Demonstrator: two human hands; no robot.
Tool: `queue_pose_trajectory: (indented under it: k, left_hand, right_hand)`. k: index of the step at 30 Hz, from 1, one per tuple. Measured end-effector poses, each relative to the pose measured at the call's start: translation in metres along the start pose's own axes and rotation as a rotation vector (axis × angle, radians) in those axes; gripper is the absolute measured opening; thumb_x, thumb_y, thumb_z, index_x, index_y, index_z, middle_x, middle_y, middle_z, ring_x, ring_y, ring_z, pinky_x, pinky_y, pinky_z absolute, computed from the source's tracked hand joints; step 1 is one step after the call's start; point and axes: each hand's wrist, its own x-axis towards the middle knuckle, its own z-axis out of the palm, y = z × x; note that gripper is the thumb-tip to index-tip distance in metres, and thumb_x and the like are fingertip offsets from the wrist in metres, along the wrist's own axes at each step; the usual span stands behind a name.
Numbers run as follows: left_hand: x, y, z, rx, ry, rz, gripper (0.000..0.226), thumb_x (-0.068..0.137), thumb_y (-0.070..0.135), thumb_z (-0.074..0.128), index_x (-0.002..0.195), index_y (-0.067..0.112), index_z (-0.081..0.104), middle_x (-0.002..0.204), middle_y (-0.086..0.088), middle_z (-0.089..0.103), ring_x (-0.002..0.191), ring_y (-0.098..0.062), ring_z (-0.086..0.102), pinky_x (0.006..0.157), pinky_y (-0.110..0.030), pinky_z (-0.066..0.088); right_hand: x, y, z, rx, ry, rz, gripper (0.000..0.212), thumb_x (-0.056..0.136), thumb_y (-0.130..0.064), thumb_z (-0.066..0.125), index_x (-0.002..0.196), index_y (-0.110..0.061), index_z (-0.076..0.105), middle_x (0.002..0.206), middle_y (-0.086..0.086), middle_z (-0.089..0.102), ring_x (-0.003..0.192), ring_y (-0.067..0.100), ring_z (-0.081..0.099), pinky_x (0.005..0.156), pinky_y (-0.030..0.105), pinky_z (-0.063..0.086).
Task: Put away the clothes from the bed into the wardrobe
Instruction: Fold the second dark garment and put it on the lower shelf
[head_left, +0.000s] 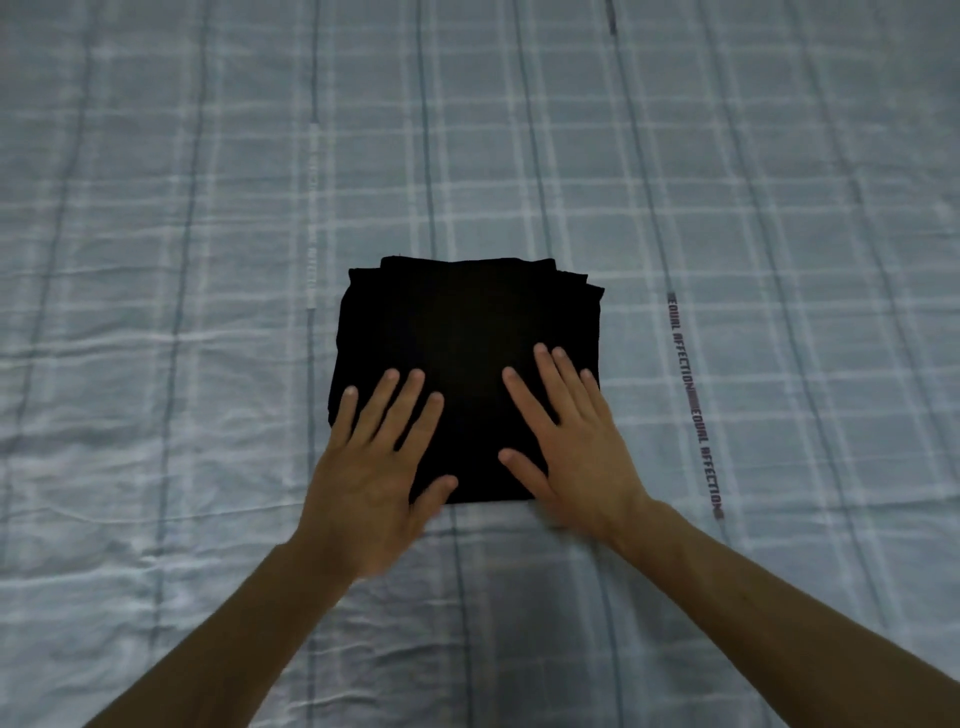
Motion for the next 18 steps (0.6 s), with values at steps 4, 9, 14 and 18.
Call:
queue_pose_trajectory:
  k: [4, 9, 14, 18]
  left_hand:
    - [-0.023, 0.004, 0.005, 0.016, -0.052, 0.053, 0.088, 0.089, 0.065, 0.049, 0.155, 0.012, 0.026, 0.165, -0.011, 0.015, 0.153, -0.028, 0.007, 0.120, -0.057, 0.015]
    - [-0.007, 0.009, 0.000, 0.060, -0.009, 0.020, 0.081, 0.070, 0.032, 0.073, 0.144, 0.010, 0.048, 0.153, -0.015, 0.041, 0.144, -0.033, 0.034, 0.118, -0.058, 0.023]
    - [0.012, 0.010, -0.001, 0.098, 0.200, 0.025, 0.054, 0.053, 0.001, 0.081, 0.104, 0.009, 0.067, 0.109, -0.012, 0.068, 0.104, -0.034, 0.064, 0.098, -0.050, 0.046]
    - [0.006, 0.008, -0.012, 0.101, 0.289, 0.051, 0.056, 0.047, -0.002, 0.081, 0.099, 0.012, 0.067, 0.091, -0.006, 0.066, 0.083, -0.028, 0.063, 0.082, -0.043, 0.047]
  right_hand:
    - [-0.031, -0.001, 0.005, -0.057, -0.064, -0.065, 0.090, 0.089, -0.071, 0.045, 0.158, -0.021, 0.015, 0.165, 0.013, 0.002, 0.152, 0.029, -0.006, 0.123, 0.052, 0.010]
    - [-0.022, -0.009, -0.001, -0.099, -0.047, -0.021, 0.088, 0.085, -0.049, 0.059, 0.157, -0.019, 0.019, 0.163, 0.016, 0.013, 0.152, 0.033, 0.004, 0.122, 0.052, 0.014]
    - [-0.013, -0.015, -0.001, -0.099, 0.042, 0.008, 0.091, 0.062, -0.026, 0.088, 0.143, -0.012, 0.047, 0.148, 0.019, 0.044, 0.140, 0.040, 0.037, 0.112, 0.053, 0.036]
    - [-0.013, -0.015, -0.013, -0.040, 0.185, 0.002, 0.068, 0.052, 0.000, 0.081, 0.118, -0.008, 0.063, 0.119, 0.011, 0.061, 0.113, 0.032, 0.057, 0.085, 0.043, 0.055]
